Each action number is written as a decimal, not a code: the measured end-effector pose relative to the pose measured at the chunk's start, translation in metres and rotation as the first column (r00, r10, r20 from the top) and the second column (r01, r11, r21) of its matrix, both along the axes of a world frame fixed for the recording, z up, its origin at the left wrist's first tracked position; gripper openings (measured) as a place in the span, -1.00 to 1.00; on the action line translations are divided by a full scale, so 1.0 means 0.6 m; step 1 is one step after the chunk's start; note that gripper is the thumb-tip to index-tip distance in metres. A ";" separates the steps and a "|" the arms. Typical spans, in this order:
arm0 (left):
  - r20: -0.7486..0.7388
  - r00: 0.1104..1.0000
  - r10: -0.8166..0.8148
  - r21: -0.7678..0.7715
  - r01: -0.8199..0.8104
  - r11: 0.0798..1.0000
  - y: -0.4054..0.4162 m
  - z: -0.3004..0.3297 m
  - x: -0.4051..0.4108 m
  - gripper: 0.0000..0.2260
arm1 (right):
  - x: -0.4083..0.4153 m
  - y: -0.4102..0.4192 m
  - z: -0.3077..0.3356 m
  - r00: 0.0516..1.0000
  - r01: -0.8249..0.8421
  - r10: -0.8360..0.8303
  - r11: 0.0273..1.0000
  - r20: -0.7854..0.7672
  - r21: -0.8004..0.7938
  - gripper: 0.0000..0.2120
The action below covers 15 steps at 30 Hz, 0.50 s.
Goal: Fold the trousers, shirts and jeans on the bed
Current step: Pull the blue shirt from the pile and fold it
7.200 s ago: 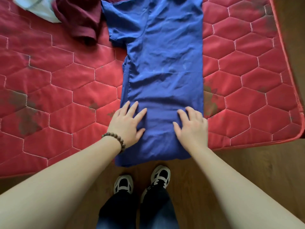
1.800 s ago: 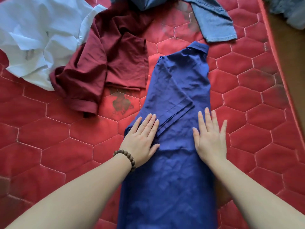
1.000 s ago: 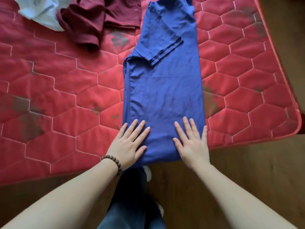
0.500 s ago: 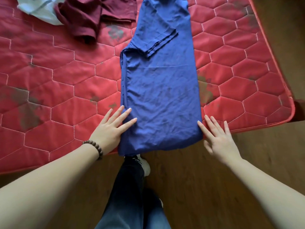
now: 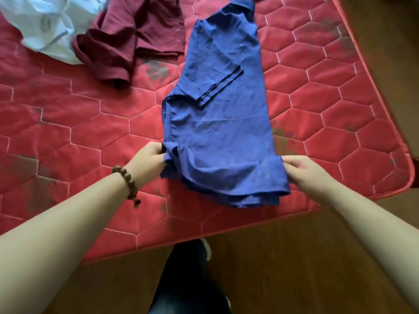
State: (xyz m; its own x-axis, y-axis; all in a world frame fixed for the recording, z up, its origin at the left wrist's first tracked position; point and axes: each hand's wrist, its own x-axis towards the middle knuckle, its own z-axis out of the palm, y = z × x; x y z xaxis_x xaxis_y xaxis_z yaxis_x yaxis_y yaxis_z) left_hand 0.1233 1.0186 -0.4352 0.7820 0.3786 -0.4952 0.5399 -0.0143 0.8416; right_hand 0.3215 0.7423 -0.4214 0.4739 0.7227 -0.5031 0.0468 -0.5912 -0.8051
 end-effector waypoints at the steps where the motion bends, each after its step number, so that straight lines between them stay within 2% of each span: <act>1: -0.071 0.992 0.103 -0.008 -0.104 0.995 0.016 -0.006 0.021 -0.84 | 0.021 0.022 -0.003 0.990 0.119 -0.120 0.993 -0.079 -0.014 -0.85; 3: -0.168 0.949 0.265 -0.118 -0.287 0.951 0.032 -0.031 0.047 -0.86 | 0.048 0.060 -0.021 0.915 0.314 -0.324 0.946 -0.239 -0.079 -0.86; 5: -0.234 0.909 0.345 -0.246 -0.398 0.884 0.031 -0.053 0.054 -0.84 | 0.056 0.084 -0.047 0.814 0.408 -0.439 0.898 -0.380 -0.162 -0.80; 6: -0.242 0.905 0.350 -0.252 -0.407 0.878 0.030 -0.065 0.051 -0.84 | 0.056 0.089 -0.060 0.794 0.423 -0.471 0.882 -0.385 -0.206 -0.78; 8: -0.209 0.915 0.346 -0.156 -0.380 0.912 0.034 -0.084 0.045 -0.87 | 0.060 0.095 -0.083 0.784 0.471 -0.522 0.853 -0.336 -0.227 -0.79; 11: -0.152 0.922 0.357 -0.037 -0.366 0.930 0.044 -0.095 0.046 -0.87 | 0.068 0.106 -0.099 0.793 0.548 -0.564 0.826 -0.231 -0.135 -0.87; 13: -0.136 0.908 0.395 -0.033 -0.403 0.915 0.046 -0.091 0.053 -0.78 | 0.073 0.122 -0.099 0.769 0.594 -0.599 0.799 -0.221 -0.098 -0.90; 15: -0.107 0.894 0.435 -0.053 -0.442 0.896 0.048 -0.085 0.064 -0.84 | 0.079 0.144 -0.095 0.756 0.610 -0.610 0.788 -0.239 -0.083 -0.88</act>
State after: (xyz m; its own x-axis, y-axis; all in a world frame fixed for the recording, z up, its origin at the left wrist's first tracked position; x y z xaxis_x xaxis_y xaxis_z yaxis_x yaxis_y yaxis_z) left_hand 0.1619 1.0471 -0.4863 0.4961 0.6323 -0.5950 0.5501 0.3012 0.7789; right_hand 0.3688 0.8287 -0.4784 0.6786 0.3224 -0.6600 -0.5177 -0.4274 -0.7411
